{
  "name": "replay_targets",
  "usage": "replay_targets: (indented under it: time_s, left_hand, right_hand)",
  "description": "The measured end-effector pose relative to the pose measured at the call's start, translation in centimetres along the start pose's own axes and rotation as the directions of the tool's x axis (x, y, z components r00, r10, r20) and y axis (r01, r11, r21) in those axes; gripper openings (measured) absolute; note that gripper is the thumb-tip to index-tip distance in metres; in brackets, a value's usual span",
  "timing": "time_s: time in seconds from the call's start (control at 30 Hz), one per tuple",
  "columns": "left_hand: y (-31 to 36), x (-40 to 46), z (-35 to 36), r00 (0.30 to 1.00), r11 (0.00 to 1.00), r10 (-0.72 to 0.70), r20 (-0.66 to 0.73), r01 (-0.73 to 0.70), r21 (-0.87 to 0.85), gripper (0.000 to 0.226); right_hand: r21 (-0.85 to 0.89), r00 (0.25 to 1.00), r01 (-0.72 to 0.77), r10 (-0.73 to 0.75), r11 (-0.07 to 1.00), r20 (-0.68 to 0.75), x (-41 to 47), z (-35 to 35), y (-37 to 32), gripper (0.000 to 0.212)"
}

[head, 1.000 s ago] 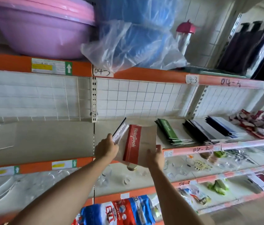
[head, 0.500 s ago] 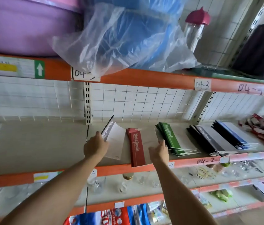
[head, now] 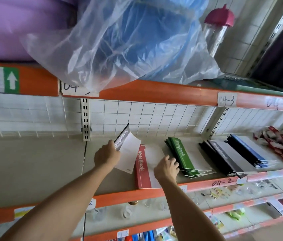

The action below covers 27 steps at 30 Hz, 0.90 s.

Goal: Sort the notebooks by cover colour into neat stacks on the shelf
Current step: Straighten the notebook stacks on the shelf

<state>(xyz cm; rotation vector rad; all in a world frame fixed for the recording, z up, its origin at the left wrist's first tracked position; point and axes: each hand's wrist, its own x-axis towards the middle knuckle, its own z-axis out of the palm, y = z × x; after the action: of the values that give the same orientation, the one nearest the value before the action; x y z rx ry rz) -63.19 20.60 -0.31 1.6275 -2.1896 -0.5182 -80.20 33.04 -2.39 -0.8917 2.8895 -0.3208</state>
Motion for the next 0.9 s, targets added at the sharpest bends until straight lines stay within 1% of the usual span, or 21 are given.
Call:
replay_targets:
  time_s: [0.03,0.07,0.1,0.13,0.17,0.2,0.23,0.27,0.3,0.33,0.4,0.43,0.47,0.53,0.6,0.63,0.67,0.73,0.77,0.83,0.9]
  left_hand:
    - [0.8,0.3,0.2,1.0,1.0,0.021,0.001,-0.021,-0.008,0.02]
    - [1.7,0.5,0.5,0.999,0.999,0.037,0.003,-0.037,-0.015,0.021]
    - [2.6,0.7,0.7,0.999,0.999,0.045,0.017,-0.044,-0.023,0.022]
    - [3.7,0.7,0.9,0.998,0.998,0.048,0.04,-0.047,-0.032,0.023]
    - [4.6,0.5,1.1,0.996,0.998,0.046,0.073,-0.043,-0.039,0.024]
    - [5.7,0.3,1.5,0.993,0.998,0.049,0.104,-0.044,-0.048,0.026]
    - [6.8,0.1,1.9,0.989,0.997,0.058,0.135,-0.05,-0.062,0.027]
    - [8.1,-0.2,2.4,0.985,0.995,0.07,0.161,-0.059,-0.075,0.029]
    - [9.4,-0.4,2.8,0.979,0.994,0.083,0.185,-0.067,-0.087,0.031]
    - [10.7,-0.6,3.2,0.975,0.992,0.098,0.199,-0.081,-0.095,0.034]
    - [13.5,-1.0,4.1,0.965,0.989,0.138,0.221,-0.122,-0.084,0.04]
    - [15.0,-1.3,4.6,0.961,0.986,0.164,0.223,-0.151,-0.073,0.042]
    - [16.6,-1.7,5.1,0.956,0.981,0.19,0.225,-0.181,-0.064,0.044]
    - [19.7,-2.4,6.3,0.941,0.968,0.249,0.231,-0.245,-0.045,0.05]
    - [22.8,-3.0,7.6,0.921,0.952,0.302,0.247,-0.303,-0.036,0.054]
    - [24.3,-3.2,8.3,0.914,0.944,0.326,0.243,-0.327,-0.04,0.053]
    - [25.7,-3.5,8.8,0.909,0.938,0.344,0.236,-0.342,-0.048,0.052]
    - [28.7,-4.3,10.2,0.897,0.922,0.387,0.213,-0.372,-0.106,0.05]
    - [29.6,-4.6,10.8,0.881,0.907,0.42,0.218,-0.401,-0.13,0.046]
    - [31.5,-5.1,12.3,0.839,0.869,0.494,0.229,-0.485,-0.096,0.041]
    - [33.0,-5.6,13.7,0.821,0.836,0.538,0.192,-0.548,0.002,0.047]
  right_hand:
    - [0.042,0.999,0.049,-0.049,0.998,0.01,0.6,-0.1,0.0,0.04]
    - [0.146,0.995,0.092,-0.097,0.985,0.031,1.2,-0.2,-0.1,0.035]
    - [0.303,0.99,0.089,-0.118,0.949,0.08,1.6,-0.7,-0.3,0.037]
    - [0.479,0.983,0.026,-0.11,0.878,0.148,1.9,-1.2,-0.4,0.042]
    - [0.62,0.969,-0.086,-0.078,0.78,0.233,2.0,-1.8,-0.7,0.045]
    - [0.714,0.948,-0.199,-0.051,0.671,0.313,2.4,-2.1,-0.8,0.044]
    - [0.761,0.925,-0.295,-0.028,0.578,0.38,2.5,-2.8,-0.8,0.039]
    - [0.792,0.915,-0.345,-0.009,0.504,0.404,3.1,-3.0,-0.6,0.032]
    - [0.808,0.914,-0.372,0.028,0.457,0.405,3.6,-3.4,-0.1,0.026]
    - [0.824,0.923,-0.372,0.071,0.428,0.379,4.5,-3.4,0.8,0.026]
    - [0.833,0.935,-0.355,0.142,0.425,0.326,5.5,-4.8,2.7,0.04]
    - [0.838,0.939,-0.342,0.175,0.425,0.295,5.7,-5.8,3.9,0.04]
    - [0.843,0.945,-0.324,0.2,0.43,0.261,5.6,-6.9,5.2,0.034]
    - [0.826,0.949,-0.293,0.253,0.482,0.189,6.1,-8.6,8.4,0.033]
    - [0.801,0.953,-0.245,0.287,0.546,0.096,7.4,-10.0,12.2,0.042]
    - [0.794,0.956,-0.218,0.288,0.568,0.056,8.2,-10.7,14.1,0.043]
    - [0.785,0.962,-0.185,0.273,0.591,0.022,8.8,-11.6,16.0,0.038]
    - [0.763,0.967,-0.166,0.254,0.625,0.003,10.6,-13.2,20.3,0.021]
    - [0.754,0.97,-0.15,0.244,0.639,-0.014,11.3,-13.8,21.9,0.018]
    - [0.741,0.975,-0.102,0.214,0.664,-0.057,12.8,-14.9,25.2,0.017]
    - [0.711,0.982,-0.077,0.174,0.699,-0.065,14.4,-15.5,28.0,0.018]
